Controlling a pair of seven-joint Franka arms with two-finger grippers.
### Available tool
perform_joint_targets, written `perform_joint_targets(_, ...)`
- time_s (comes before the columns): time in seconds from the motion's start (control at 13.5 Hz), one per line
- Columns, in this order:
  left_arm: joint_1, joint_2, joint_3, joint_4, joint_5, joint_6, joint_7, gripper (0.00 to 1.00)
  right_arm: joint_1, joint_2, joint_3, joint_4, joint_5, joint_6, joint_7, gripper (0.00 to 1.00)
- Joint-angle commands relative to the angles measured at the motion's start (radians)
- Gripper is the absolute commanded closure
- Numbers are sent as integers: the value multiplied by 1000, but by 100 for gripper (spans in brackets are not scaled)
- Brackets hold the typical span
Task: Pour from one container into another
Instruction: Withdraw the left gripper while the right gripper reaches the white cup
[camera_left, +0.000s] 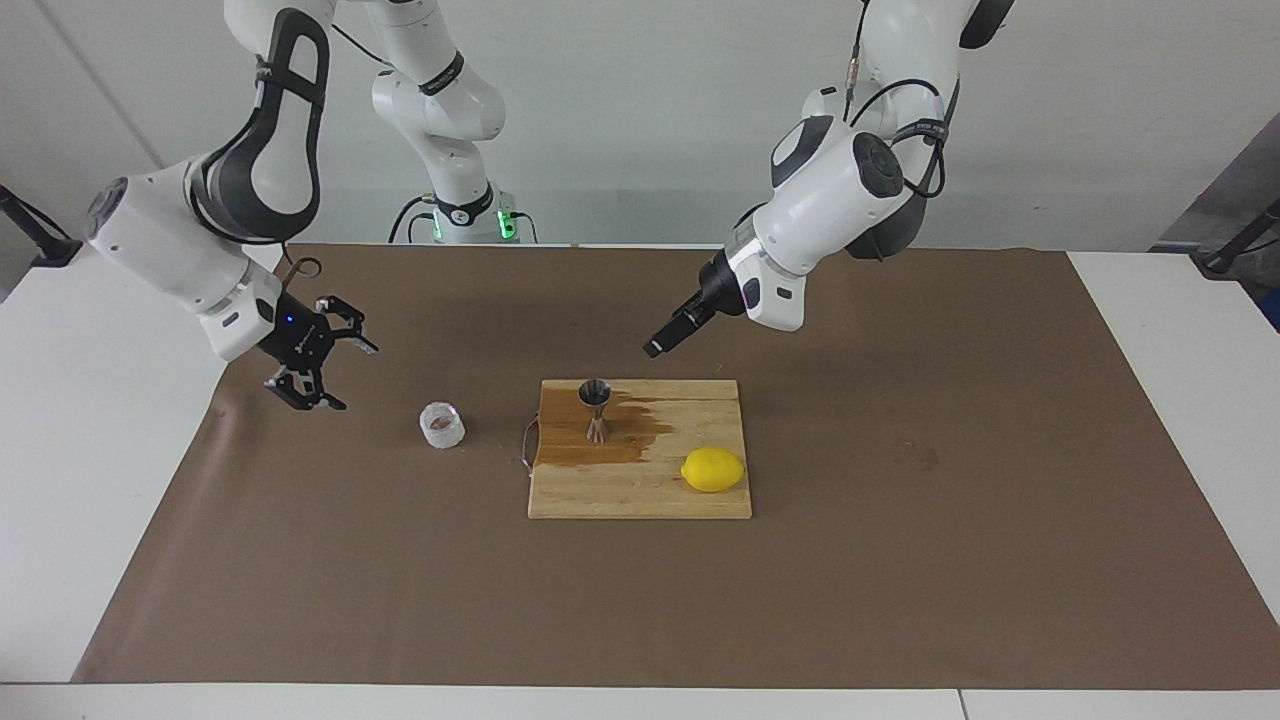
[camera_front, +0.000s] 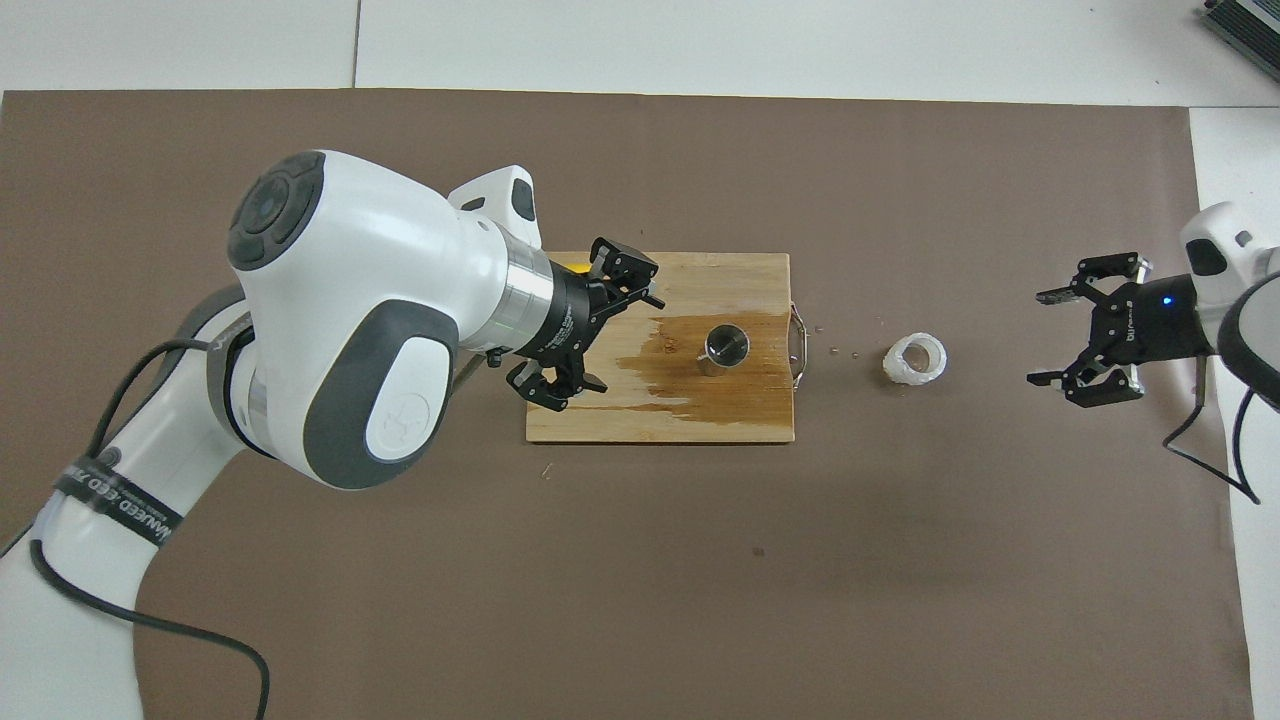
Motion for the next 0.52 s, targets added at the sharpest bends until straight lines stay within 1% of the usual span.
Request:
perform_joint_targets(0.0,11,-34,2,54,143,-161,142,0,20,58,7,-15,115,51,-120,0)
perform_joint_targets(0.15,27,-77,7,51,211,-218,274,0,38,120,7,-16,187,72,-199,0)
perform_joint_targets(0.22,42,-95,7,51,244,-253,354,0,35,173,7,-16,248,62,-266,0)
perform_joint_targets(0.3,54,-110,8,51,281,-278,434,0,34,202,7,-18,296,68,-323,0)
perform_joint_targets(0.37,56,-123,29,51,307,-302,509,0,38,210,7,-18,304,71,-338,0)
perform_joint_targets(0.45,39,-144,87,53,321,-330,604,0,41,210,7,-18,307,63,-340,0)
